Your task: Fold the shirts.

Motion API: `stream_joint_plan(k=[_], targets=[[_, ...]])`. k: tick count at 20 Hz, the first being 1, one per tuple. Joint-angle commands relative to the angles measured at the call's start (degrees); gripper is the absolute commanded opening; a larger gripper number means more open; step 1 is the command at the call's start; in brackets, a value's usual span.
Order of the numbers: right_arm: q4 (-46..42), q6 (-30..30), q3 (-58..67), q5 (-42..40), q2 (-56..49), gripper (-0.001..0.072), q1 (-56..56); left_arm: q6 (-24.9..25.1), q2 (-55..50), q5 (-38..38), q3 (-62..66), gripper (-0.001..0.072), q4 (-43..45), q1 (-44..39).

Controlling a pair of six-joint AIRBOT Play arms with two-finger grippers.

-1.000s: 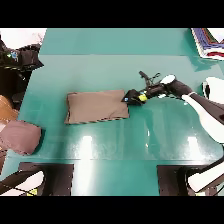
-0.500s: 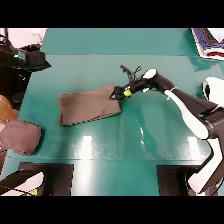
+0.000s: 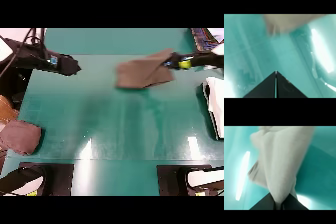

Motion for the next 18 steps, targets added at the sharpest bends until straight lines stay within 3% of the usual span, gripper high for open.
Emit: stream_joint_plan(k=[1, 7, 12, 18], targets=[[-2.8, 0.68, 0.09, -1.66, 3.06, 0.0016, -16.44, -0.28, 0.02, 4.74, 0.0, 0.0023, 0.04, -5.18], [-2.71, 0.66, 0.11, -8.9, 2.82, 0.0015, -31.45, -3.32, 0.02, 8.07, 0.0, 0.0023, -0.04, -8.44], [1.88, 0.61, 1.07, -12.79, 2.82, 0.0014, -32.79, -3.41, 0.02, 8.07, 0.0, 0.0023, 0.04, -8.44], [3.1, 0.68, 13.44, -10.34, 5.55, 0.0014, -34.12, -3.21, 0.02, 7.65, 0.0, 0.0023, 0.04, -8.44]])
